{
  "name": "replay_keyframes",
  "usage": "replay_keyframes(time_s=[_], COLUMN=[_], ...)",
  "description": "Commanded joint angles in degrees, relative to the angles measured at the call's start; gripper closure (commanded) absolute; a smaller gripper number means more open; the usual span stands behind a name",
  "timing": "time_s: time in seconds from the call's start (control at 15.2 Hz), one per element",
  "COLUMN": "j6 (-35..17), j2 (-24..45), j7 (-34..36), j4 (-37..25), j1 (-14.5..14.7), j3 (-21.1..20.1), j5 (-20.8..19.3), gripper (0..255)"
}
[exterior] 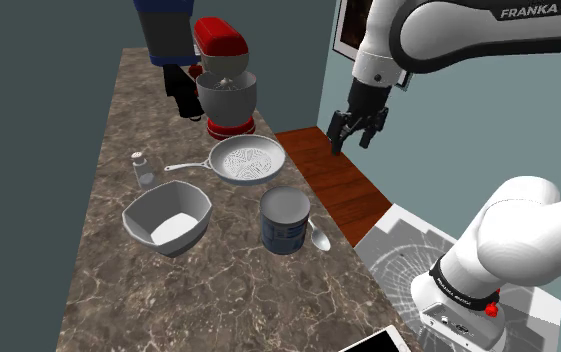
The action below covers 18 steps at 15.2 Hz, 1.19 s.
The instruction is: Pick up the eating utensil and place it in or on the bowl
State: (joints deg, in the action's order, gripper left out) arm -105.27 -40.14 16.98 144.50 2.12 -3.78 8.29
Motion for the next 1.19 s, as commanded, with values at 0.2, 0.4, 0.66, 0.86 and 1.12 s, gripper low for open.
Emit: replay_keyframes(time_s=[0.2,0.4,0.66,0.86,1.12], j6=[-8.4,-13.5,-20.1,-22.8,-26.4], j2=[7.6,13.2,21.6,23.9,25.9], j7=[4.7,7.5,11.0,11.5,11.4], j4=[2.0,2.2,1.2,1.7,3.2], j1=[0.9,1.5,2.1,2.4,2.7], j3=[-3.4,-5.4,-7.9,-8.4,-8.9], j5=[3.1,4.8,6.6,7.1,7.5], gripper=[0,0,0,0,0])
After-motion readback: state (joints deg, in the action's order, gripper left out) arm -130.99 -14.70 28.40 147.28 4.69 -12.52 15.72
